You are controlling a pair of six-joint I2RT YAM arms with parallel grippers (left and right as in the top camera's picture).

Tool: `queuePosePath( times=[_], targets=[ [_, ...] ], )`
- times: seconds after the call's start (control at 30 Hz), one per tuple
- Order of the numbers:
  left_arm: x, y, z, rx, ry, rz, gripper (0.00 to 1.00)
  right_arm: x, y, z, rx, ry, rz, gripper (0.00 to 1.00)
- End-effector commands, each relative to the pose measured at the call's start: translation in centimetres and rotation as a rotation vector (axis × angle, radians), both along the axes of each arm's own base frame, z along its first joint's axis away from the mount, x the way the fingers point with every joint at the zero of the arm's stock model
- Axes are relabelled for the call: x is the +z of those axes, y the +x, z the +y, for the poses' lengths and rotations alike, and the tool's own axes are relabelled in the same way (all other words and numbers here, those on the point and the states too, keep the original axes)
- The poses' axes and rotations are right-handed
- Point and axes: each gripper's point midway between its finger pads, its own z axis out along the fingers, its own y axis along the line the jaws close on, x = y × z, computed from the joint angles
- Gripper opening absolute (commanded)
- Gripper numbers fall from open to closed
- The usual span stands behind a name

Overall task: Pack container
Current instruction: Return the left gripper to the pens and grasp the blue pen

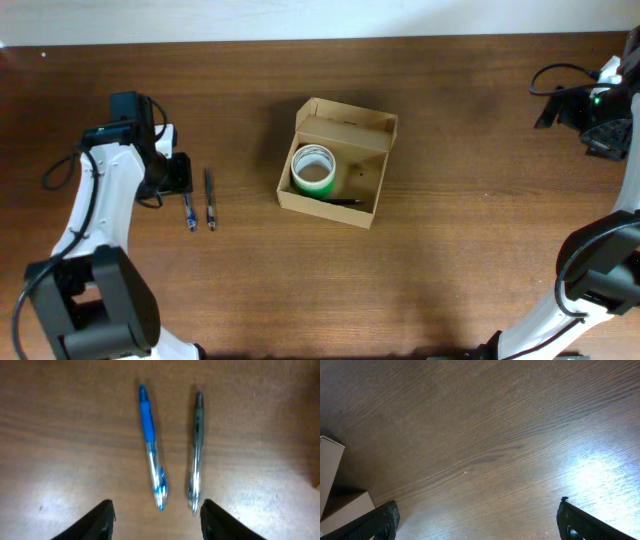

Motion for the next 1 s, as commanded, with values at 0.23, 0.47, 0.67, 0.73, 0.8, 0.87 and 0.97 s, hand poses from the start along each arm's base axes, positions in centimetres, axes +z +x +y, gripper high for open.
queuePosePath(
  times=[0.23, 0.47, 0.67, 0.73, 0.8, 0.87, 0.97],
  targets=[
    [-4.9, 0.4, -0.3, 0.080, -0.060, 0.074, 0.55, -0.1, 0.1, 0.3, 0.002, 0.010, 0.001, 0.99],
    [-7.1, 0.4, -0.3, 0.095, -0.068, 0.118, 0.49, -0.1, 0.1, 0.3, 0.002, 0.010, 0.001, 0.99],
    [-8.9, -0.2, -0.2, 0.142, -0.067, 0.171, 0.45, -0.1, 0.1, 0.3, 0.002, 0.010, 0.001, 0.99],
    [-9.4, -0.4, -0.3, 0.146, -0.069, 0.184, 0.44, -0.1, 0.1, 0.3, 0.002, 0.010, 0.001, 0.99],
    [-9.8, -0.5, -0.3, 0.146, -0.070, 0.196, 0.44, -0.1, 0.1, 0.3, 0.002, 0.010, 0.001, 0.99],
    [-10.2, -0.6, -0.3, 0.149, -0.070, 0.205, 0.44, -0.1, 0.1, 0.3, 0.002, 0.010, 0.001, 0.99],
    [-10.5, -0.7, -0.2, 0.151, -0.068, 0.216, 0.41, -0.1, 0.1, 0.3, 0.002, 0.010, 0.001, 0.99]
  ],
)
